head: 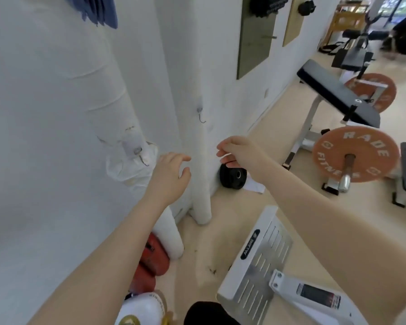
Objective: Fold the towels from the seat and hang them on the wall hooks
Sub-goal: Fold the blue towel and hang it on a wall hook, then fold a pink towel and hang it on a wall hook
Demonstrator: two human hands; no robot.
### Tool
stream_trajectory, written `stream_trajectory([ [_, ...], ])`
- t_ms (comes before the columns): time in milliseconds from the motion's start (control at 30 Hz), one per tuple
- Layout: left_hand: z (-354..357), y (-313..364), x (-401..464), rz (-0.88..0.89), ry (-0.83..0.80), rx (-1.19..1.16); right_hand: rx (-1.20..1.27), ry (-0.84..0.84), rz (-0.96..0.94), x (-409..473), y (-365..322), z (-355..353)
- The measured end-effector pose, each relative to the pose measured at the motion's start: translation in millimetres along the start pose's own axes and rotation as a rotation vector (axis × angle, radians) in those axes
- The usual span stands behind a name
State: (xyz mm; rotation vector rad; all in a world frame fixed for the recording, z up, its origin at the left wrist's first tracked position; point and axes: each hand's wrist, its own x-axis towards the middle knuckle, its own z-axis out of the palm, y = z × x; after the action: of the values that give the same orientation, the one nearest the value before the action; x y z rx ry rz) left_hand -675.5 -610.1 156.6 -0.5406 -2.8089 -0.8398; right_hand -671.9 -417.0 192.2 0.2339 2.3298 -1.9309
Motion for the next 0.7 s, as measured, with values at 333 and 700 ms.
stream_trajectory([
  [333,116,123,-69,0.124,-0.405,-0.181,-0.195,0.199,0.147,-160,99,-133],
  [700,259,376,-241,0.369,-0.616,-0.296,-0.216,0.481,0.320,-442,214,-300],
])
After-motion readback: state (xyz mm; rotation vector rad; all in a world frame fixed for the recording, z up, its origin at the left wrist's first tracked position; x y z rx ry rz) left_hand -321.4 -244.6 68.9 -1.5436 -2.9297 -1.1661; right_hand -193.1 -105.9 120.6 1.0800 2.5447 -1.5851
